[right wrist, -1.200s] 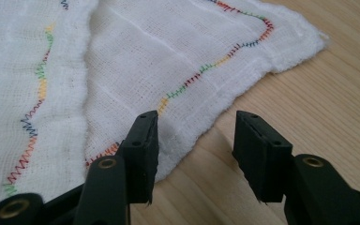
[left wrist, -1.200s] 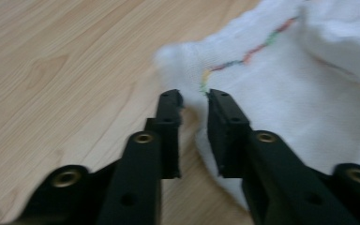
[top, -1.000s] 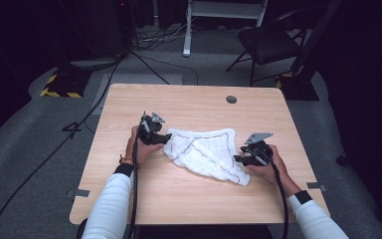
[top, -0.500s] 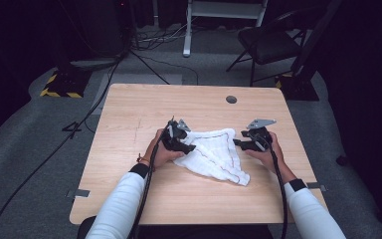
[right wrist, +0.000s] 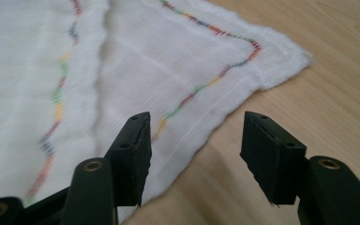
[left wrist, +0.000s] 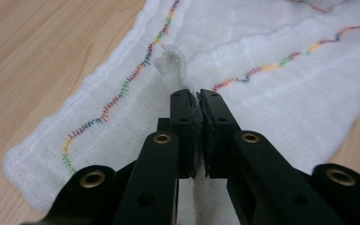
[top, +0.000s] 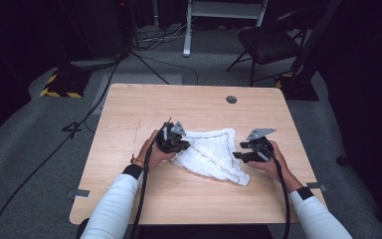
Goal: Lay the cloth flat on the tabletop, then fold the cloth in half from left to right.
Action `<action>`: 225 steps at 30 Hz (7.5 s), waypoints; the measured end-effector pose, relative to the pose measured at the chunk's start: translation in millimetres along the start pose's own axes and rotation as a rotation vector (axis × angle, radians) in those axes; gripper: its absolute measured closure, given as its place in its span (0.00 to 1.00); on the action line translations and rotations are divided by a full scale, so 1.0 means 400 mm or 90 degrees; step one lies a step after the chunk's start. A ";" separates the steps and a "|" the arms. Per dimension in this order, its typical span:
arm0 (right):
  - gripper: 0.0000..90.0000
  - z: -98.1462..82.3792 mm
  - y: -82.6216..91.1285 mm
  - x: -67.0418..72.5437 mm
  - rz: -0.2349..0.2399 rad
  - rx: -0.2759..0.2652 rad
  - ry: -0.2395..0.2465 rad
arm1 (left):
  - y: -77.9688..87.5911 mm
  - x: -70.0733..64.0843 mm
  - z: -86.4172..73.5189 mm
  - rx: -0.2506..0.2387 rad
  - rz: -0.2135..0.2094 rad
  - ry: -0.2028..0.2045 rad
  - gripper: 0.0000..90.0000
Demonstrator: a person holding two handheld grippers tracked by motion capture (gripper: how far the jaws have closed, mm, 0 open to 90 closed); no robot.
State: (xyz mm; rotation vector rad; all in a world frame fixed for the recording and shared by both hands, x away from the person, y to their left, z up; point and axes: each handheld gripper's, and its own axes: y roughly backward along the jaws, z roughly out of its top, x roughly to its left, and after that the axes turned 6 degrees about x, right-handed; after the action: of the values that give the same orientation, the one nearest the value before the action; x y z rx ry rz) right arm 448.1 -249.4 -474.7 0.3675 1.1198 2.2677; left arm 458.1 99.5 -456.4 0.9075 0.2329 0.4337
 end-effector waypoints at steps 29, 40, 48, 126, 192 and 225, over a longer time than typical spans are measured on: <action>1.00 -0.148 0.139 0.184 0.106 -0.027 0.139 | 0.126 -0.179 -0.218 0.027 -0.033 -0.059 0.95; 0.69 -0.171 0.159 0.192 0.058 -0.042 0.104 | 0.142 -0.197 -0.242 0.001 -0.002 0.013 0.56; 0.57 -0.105 0.093 0.152 0.041 -0.013 0.098 | 0.111 -0.178 -0.178 -0.025 0.013 0.030 0.34; 0.41 0.001 -0.061 -0.061 -0.019 -0.005 -0.020 | -0.119 0.049 -0.025 -0.006 0.098 0.137 0.16; 0.91 0.164 -0.181 0.453 0.142 -0.025 0.266 | -0.064 0.179 -0.082 -0.045 0.072 0.182 0.95; 0.94 0.180 -0.148 0.456 0.145 -0.056 0.281 | -0.012 0.185 -0.096 -0.075 0.092 0.181 0.96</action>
State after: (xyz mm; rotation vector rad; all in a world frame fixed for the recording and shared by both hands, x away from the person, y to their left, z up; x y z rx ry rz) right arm 359.4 -65.0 -479.2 -0.0508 1.2335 2.6734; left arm 510.7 158.0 -484.4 0.7478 0.3996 0.7046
